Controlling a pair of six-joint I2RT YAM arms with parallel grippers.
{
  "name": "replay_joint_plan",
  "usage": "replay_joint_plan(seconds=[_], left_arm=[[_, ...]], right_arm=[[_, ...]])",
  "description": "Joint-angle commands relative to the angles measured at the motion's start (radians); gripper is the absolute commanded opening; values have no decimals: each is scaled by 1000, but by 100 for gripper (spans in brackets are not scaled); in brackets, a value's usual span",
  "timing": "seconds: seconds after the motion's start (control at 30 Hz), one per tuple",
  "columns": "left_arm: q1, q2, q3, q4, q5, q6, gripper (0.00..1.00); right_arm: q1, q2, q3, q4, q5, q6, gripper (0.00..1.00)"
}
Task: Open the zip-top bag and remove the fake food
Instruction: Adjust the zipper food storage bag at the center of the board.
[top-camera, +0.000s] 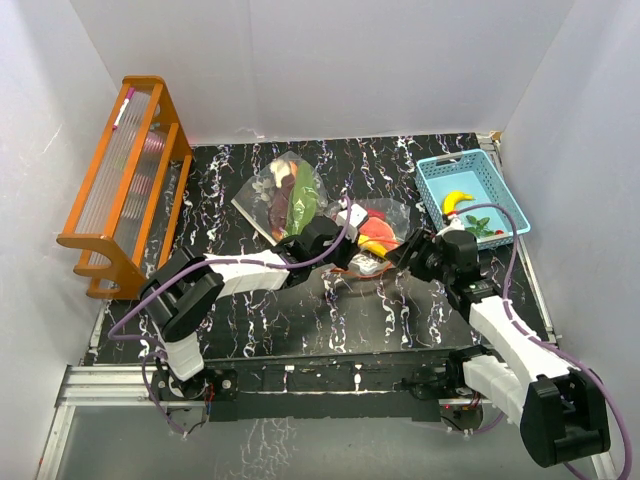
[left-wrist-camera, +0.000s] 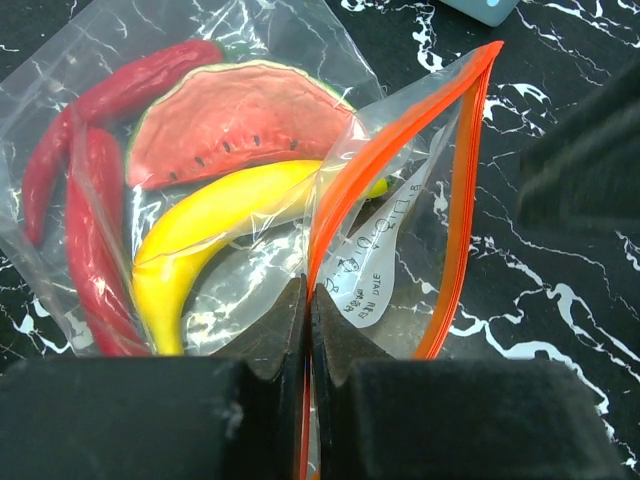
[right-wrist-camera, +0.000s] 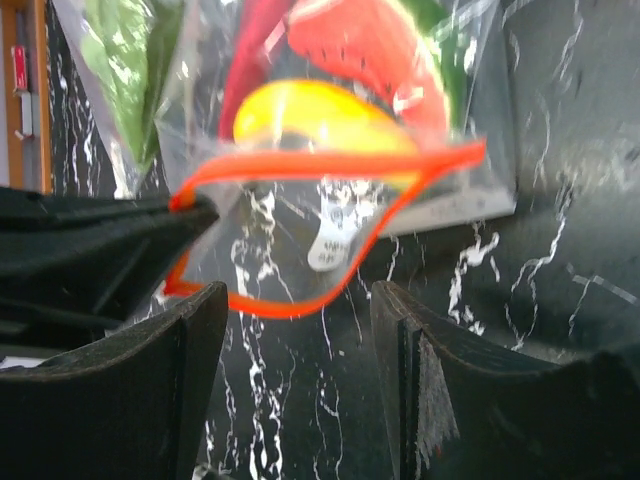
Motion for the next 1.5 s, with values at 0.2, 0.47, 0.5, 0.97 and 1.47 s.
replay_joint_plan(seconds=[0.2, 0.47, 0.5, 0.97, 1.47], left_arm=[[1, -21, 56, 34, -10, -53, 0], [1, -100, 27, 26, 3, -76, 0], [0, -107, 23, 25, 3, -79, 0], [1, -233, 0, 7, -7, -116, 0], [13, -600, 158, -427, -415, -104, 0]], right_arm=[[-3, 37, -94, 197, -68, 107, 61], [-3, 213, -17, 272, -57, 72, 31], [-3, 228, -11, 281, -60, 69, 27], [19, 153, 130, 230, -85, 43, 7], [515, 474, 672, 164, 0, -57, 7]])
